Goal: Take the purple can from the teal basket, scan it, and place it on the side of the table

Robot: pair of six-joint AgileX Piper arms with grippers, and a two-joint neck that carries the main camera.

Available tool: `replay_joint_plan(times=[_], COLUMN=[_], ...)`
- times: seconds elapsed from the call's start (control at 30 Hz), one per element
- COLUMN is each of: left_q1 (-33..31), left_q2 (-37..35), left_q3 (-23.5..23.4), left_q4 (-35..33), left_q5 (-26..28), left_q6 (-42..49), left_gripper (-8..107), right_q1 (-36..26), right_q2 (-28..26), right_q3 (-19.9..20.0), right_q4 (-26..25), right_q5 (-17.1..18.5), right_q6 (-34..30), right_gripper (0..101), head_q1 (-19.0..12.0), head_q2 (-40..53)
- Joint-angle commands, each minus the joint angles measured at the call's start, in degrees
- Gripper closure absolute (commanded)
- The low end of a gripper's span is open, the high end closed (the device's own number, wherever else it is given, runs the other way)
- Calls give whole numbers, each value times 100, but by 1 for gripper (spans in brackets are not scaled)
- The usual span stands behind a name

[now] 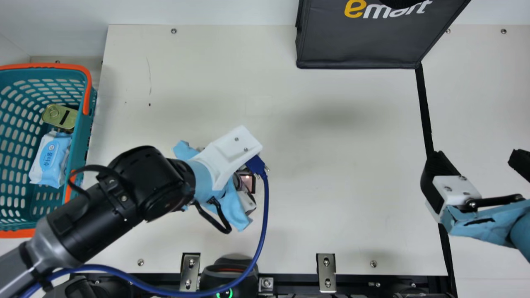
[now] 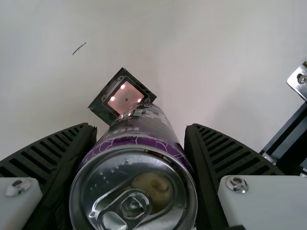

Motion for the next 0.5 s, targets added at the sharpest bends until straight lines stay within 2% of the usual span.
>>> replay_joint_plan(times=[0.0, 0.47], left_q1=[22, 211], left_q2=[-21, -196], left_q3=[25, 107], left_q4=[-79, -572], left_q5=[25, 253], left_q6=[719, 2769], left_gripper=[107, 107], right_q1=[0, 0], right_q2=[0, 0], right_q3=[0, 0], right_q4=[0, 0], right_q5=[0, 0], right_q6=[0, 0], right_gripper=[6, 6], head_q1=[-166, -166], head_q2=[9, 9])
